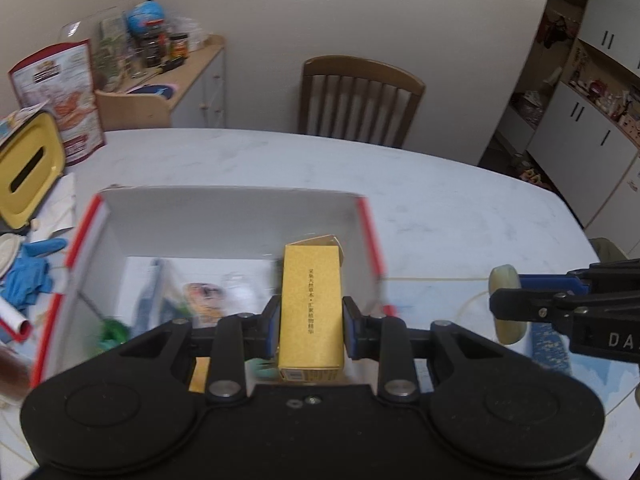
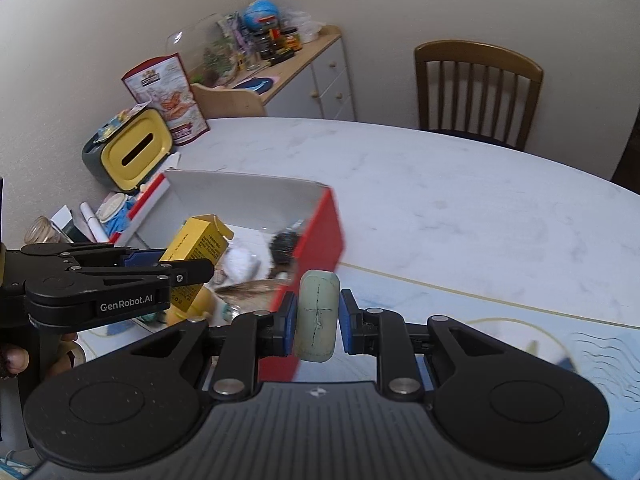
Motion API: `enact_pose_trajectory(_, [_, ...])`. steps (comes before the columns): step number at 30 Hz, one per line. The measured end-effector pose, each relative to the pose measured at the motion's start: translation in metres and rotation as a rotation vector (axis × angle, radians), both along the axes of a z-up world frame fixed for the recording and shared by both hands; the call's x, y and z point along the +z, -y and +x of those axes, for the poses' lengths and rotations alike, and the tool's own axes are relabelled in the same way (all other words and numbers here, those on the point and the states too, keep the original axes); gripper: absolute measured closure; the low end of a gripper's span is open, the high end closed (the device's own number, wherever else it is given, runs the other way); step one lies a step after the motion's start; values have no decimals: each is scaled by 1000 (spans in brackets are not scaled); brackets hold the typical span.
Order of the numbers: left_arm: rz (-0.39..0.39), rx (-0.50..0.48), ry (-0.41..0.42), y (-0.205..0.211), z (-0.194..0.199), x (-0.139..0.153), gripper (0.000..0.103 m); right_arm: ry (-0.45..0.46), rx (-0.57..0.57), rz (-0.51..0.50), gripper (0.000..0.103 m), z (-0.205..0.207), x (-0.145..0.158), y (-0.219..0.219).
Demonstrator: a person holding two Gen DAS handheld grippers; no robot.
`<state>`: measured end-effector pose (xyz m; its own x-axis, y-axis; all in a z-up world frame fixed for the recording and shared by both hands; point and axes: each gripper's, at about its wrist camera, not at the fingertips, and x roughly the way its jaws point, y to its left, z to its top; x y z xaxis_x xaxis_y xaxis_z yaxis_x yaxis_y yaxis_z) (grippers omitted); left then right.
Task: Organize objects
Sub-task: 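Lift and carry the yellow box and eraser over the box with both grippers, then open both grippers to drop the yellow box and eraser into the box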
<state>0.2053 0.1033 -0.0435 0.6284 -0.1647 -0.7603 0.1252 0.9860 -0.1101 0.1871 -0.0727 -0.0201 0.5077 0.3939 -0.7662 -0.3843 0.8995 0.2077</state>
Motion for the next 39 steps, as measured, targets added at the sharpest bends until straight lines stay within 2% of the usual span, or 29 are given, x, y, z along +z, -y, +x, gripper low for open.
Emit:
enact_pose_trajectory(7, [20,5,-31,-39,11,-14,75,-15,15,-15,82,9,-14,-42])
enact_pose_trajectory(16, [56,-49,-92,-60,28,-40,75,-38,41,-86,82,22,-44,-89])
enact_pose_trajectory(28, [86,-106,-137,-64,50,-64,75,-44,37,-152,82,59,-79,-124])
enact_pose_trajectory(39, [93,-116,-155,-70,63,-74,75,-69,62,-205,82,71,-97,-139])
